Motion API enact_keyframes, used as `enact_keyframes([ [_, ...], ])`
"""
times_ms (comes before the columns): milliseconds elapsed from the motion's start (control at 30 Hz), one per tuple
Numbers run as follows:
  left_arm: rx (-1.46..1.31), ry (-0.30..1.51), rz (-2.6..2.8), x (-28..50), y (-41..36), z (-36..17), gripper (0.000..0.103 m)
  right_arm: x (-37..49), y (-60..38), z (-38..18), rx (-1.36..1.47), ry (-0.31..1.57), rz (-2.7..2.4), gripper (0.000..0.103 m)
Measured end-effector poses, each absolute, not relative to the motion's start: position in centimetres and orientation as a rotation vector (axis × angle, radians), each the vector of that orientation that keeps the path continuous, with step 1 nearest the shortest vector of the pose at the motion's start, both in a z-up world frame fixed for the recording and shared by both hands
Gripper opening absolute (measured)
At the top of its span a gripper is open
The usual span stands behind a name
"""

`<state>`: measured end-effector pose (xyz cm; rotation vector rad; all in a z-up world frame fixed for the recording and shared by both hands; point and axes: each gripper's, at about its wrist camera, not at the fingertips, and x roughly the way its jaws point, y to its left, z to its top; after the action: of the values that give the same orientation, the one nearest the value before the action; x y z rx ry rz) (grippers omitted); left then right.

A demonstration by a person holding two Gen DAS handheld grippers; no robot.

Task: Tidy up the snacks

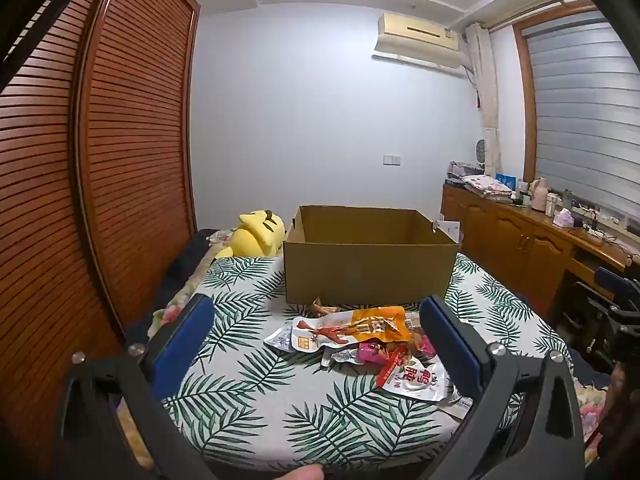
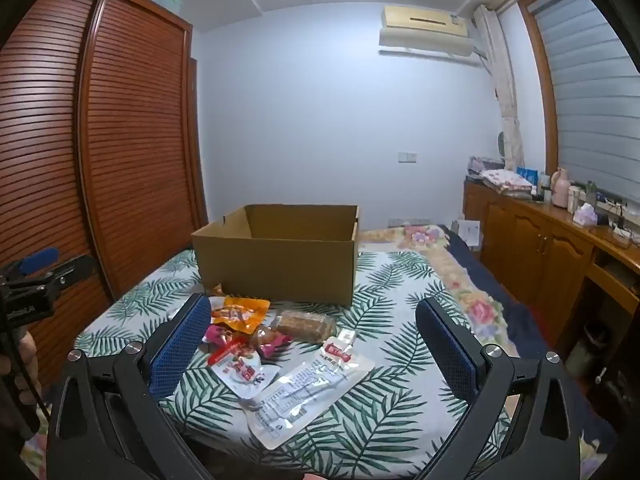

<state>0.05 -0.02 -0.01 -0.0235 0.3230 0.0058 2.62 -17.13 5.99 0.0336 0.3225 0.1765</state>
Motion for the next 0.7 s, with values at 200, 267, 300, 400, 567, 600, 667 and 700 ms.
enact_keyframes([
  [200,-0.023,0.319,-0.002,-0.2,0.2,0.2,0.103,2.7,-17.0,5.9,0.02,0.329,0.174,0.103],
  [267,-0.026,0.31,0.003,-0.5,-0.1,0.5,0.103,2.7,-16.9,5.8,0.017,0.329,0.171,0.103],
  [300,-0.026,0.311,0.003,-0.5,-0.1,0.4,0.103,2.8,-16.9,5.8,0.017,0.332,0.168,0.103],
  [400,-0.03,0.314,0.003,-0.6,0.0,0.6,0.103,2.8,-16.9,5.8,0.014,0.332,0.167,0.103],
  [567,-0.033,0.313,0.005,-0.8,0.1,0.1,0.103,2.8,-16.7,5.7,0.015,0.334,0.168,0.103],
  [600,-0.032,0.313,0.004,-0.8,0.1,0.1,0.103,2.7,-16.6,5.7,0.013,0.332,0.164,0.103],
  [667,-0.03,0.313,0.005,-0.9,0.0,0.1,0.103,2.5,-16.6,5.8,0.013,0.33,0.163,0.103],
  [700,-0.03,0.314,0.005,-0.9,0.0,0.0,0.103,2.5,-16.6,5.8,0.014,0.332,0.162,0.103],
])
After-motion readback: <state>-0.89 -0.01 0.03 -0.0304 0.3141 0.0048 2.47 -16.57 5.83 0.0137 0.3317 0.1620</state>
